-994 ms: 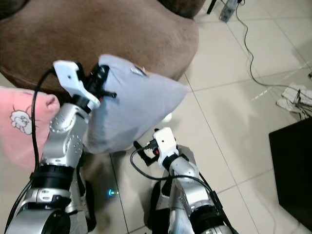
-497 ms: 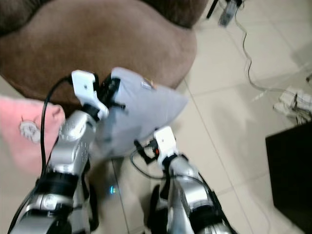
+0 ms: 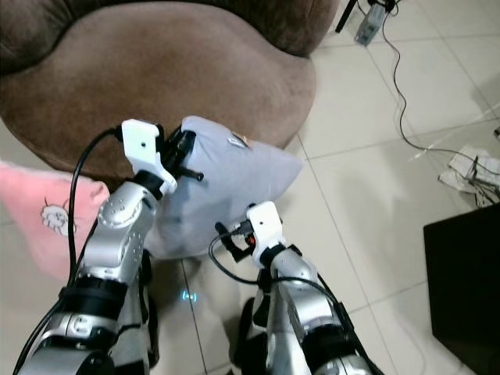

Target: Move the pillow to the sofa from floor

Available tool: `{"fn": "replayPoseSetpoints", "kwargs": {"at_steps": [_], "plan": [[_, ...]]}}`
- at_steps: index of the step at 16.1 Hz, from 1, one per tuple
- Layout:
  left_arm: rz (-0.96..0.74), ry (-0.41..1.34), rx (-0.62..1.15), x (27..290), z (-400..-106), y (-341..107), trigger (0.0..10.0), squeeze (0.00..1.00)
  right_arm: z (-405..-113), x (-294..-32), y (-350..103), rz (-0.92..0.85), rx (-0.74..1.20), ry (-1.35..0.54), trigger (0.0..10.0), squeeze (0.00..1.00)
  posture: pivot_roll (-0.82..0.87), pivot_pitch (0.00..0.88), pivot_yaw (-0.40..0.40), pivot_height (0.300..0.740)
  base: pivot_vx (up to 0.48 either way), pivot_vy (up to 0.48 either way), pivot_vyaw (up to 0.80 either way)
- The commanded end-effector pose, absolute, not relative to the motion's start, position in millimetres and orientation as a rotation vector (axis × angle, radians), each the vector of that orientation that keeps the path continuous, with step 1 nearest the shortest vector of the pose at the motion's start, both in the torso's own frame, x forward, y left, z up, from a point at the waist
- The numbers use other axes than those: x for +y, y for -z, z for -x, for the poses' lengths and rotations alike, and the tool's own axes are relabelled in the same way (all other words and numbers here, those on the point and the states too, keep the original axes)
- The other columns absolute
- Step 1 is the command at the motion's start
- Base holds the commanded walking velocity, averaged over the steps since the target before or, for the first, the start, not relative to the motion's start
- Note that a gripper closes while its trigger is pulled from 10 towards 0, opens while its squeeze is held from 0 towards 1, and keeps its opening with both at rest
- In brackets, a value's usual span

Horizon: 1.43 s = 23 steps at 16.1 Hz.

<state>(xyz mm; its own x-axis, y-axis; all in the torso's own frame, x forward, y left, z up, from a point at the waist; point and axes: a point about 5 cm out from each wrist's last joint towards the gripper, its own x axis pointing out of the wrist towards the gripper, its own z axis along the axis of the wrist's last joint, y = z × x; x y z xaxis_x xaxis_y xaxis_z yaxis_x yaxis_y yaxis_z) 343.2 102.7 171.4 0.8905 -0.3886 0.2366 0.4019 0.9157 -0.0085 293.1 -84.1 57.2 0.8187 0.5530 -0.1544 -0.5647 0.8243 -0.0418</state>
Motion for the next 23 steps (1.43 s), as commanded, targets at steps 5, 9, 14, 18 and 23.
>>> {"fn": "replayPoseSetpoints", "kwargs": {"at_steps": [5,9,14,18,23], "plan": [[0.048,0.451,-0.376,93,-341,-200,0.0,0.0,-294,-89,-53,0.072,0.151,-0.561,10.0,0.21,0.06,0.245,-0.152,0.668,0.0,0.0,0.0],[0.027,0.442,-0.36,95,-340,-195,0.0,0.0,-295,-90,-52,0.069,0.152,-0.555,10.0,0.23,0.07,0.233,-0.147,0.698,0.0,0.0,0.0],[0.011,0.437,-0.356,100,-341,-194,0.0,0.0,-297,-92,-52,0.071,0.152,-0.552,10.0,0.27,0.07,0.221,-0.147,0.74,0.0,0.0,0.0],[-0.019,0.42,-0.329,109,-341,-188,0.0,0.0,-295,-93,-50,0.079,0.158,-0.551,10.0,0.29,0.07,0.216,-0.146,0.74,0.0,0.0,0.0],[-0.105,0.299,-0.219,156,-336,-167,0.0,0.0,-296,-102,-54,0.102,0.147,-0.544,10.0,0.29,0.09,0.215,-0.137,0.74,0.0,0.0,0.0]]}}
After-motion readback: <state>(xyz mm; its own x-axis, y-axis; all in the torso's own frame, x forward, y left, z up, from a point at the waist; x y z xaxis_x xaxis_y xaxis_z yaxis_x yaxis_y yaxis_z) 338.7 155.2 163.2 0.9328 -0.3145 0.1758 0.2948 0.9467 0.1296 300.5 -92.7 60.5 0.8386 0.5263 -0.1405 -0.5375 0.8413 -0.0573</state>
